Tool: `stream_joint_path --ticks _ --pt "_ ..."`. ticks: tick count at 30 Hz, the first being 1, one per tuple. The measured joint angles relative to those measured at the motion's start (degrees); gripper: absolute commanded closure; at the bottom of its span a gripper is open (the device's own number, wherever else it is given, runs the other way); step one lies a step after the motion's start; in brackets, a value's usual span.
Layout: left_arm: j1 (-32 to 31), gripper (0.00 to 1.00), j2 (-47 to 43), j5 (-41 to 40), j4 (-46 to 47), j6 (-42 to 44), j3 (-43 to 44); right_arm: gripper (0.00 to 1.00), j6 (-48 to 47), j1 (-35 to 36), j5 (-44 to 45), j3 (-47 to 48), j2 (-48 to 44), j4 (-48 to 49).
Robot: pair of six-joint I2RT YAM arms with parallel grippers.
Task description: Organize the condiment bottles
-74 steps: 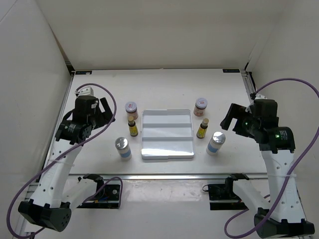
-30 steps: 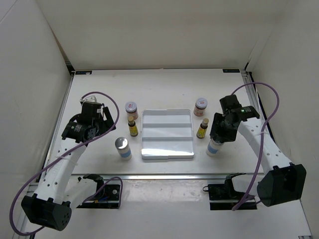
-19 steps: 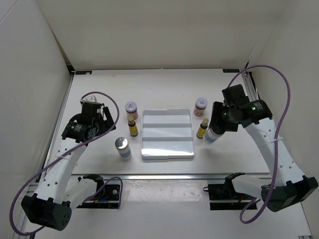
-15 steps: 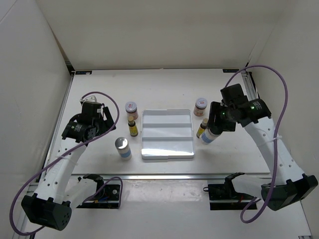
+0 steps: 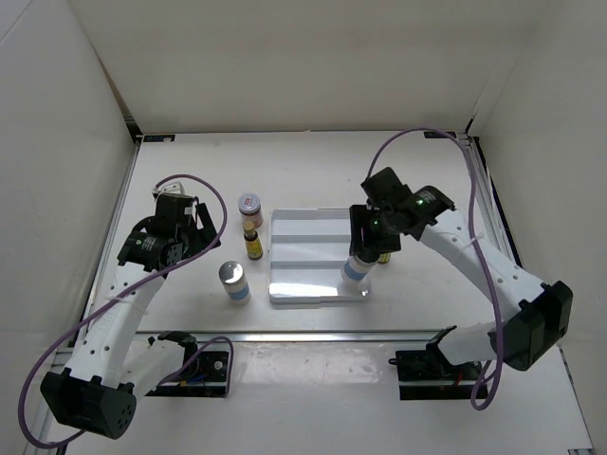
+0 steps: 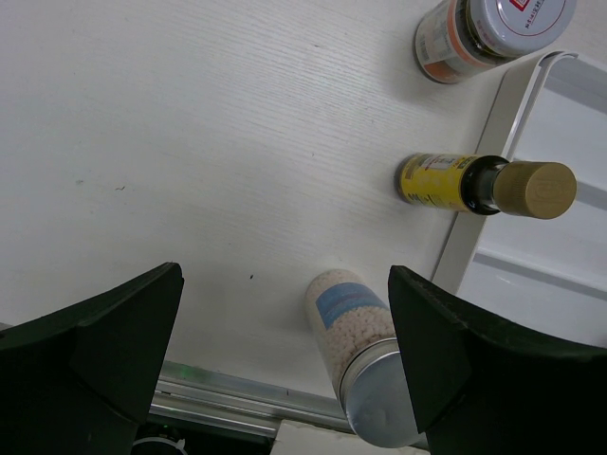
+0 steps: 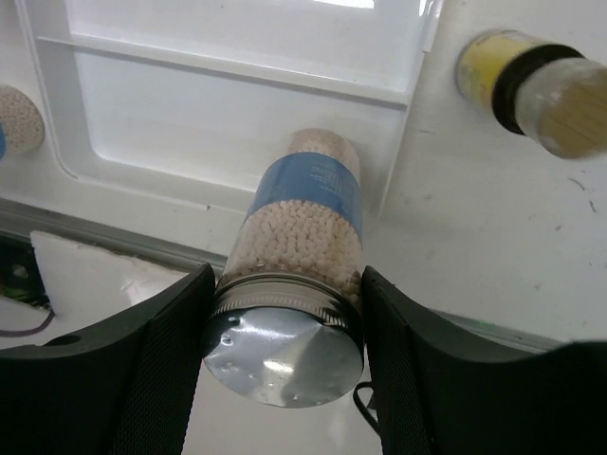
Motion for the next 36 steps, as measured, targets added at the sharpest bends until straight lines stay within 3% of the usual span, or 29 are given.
stream_joint_path --ticks 5,8,12,13,14,24,36 --pt "-0.02 0.0 -0.07 0.02 0.0 0.0 0.0 0.99 0.0 1.57 0.81 -5.88 3.26 5.97" --pt "-0.35 0.0 -0.22 0.04 -0.02 0.02 0.0 0.89 0.11 1.92 1.03 -7.1 5.57 7.37" --pt "-1.95 0.0 -0.76 0.66 0.0 0.52 0.0 0.46 0.02 2.51 2.1 -7.08 5.49 8.17" --pt "-2.58 0.0 -0.9 0.94 0.0 0.68 0.0 0.31 0.13 2.78 2.4 -7.02 5.49 8.11" --pt "-3.32 0.0 -1.11 1.27 0.0 0.83 0.0 0.0 0.24 3.06 2.86 -6.86 5.51 7.96" --pt "-11.32 0.0 -2.93 4.66 -1.55 -3.98 0.02 0.0 0.37 8.22 11.21 2.43 4.55 5.73" --pt "-18.36 0.0 -2.73 1.25 -2.6 -5.86 0.0 0.0 -0.07 10.58 18.69 3.06 1.03 3.17"
